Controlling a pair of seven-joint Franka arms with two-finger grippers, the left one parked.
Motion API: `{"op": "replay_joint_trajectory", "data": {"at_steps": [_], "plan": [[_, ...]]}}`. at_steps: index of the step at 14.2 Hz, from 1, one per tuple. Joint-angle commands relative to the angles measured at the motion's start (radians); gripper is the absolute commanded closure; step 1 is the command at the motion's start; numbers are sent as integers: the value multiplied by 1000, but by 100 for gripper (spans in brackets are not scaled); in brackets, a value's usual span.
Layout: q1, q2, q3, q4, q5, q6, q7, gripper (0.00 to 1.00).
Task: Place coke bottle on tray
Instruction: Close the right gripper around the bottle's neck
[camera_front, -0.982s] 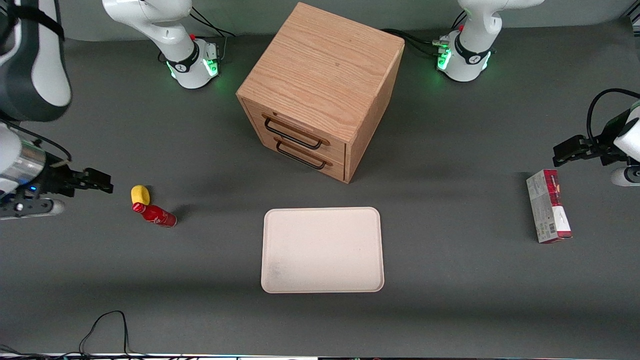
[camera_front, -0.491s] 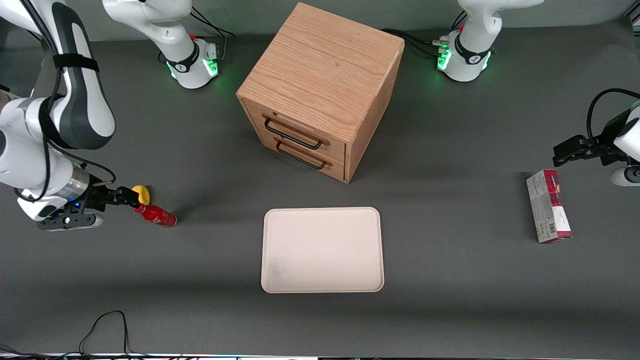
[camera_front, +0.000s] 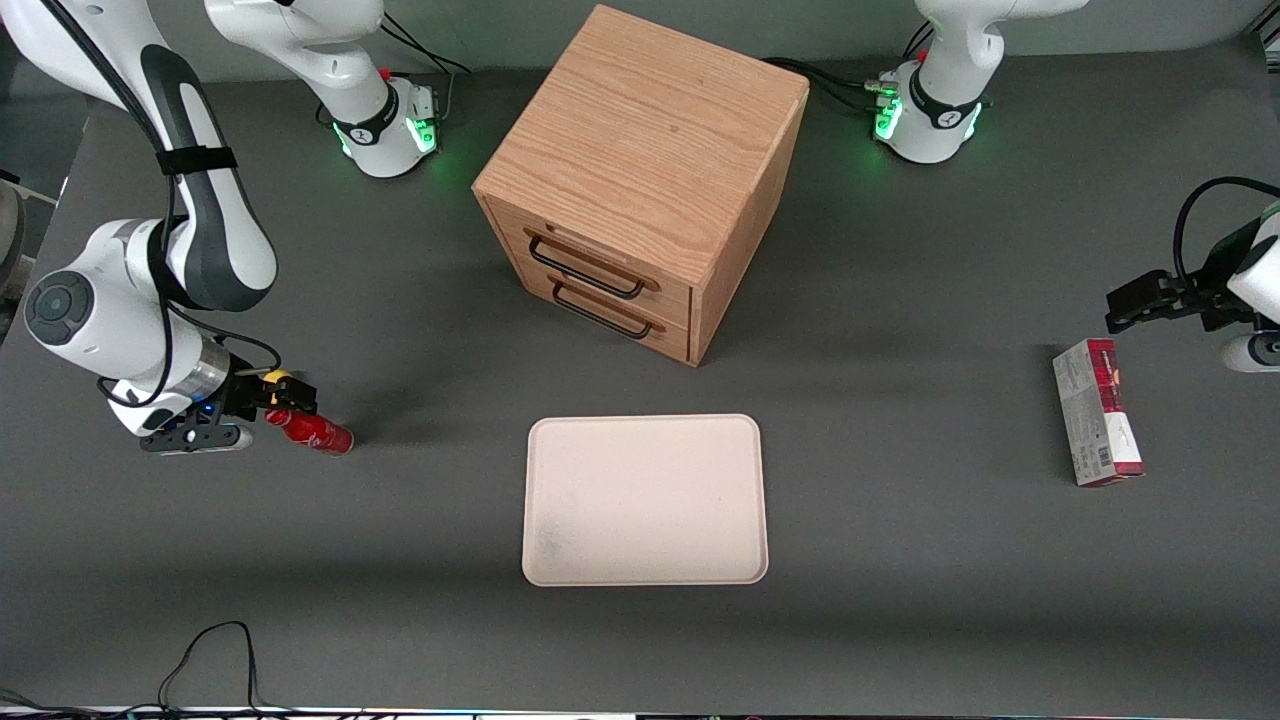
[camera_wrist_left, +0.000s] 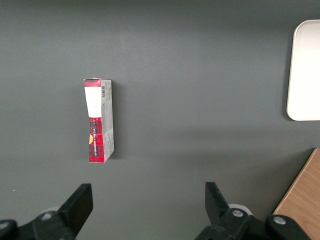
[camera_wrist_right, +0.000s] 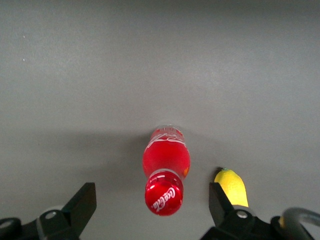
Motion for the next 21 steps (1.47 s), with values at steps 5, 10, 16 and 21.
{"op": "replay_joint_trajectory", "data": {"at_steps": [5,10,16,21], "plan": [[2,23,-8,-9,21,73,-49,0],[4,27,-10,-6,21,73,-39,0],[4,27,-10,-5,21,64,-46,100],[2,27,-10,20,15,22,-47,100]]}}
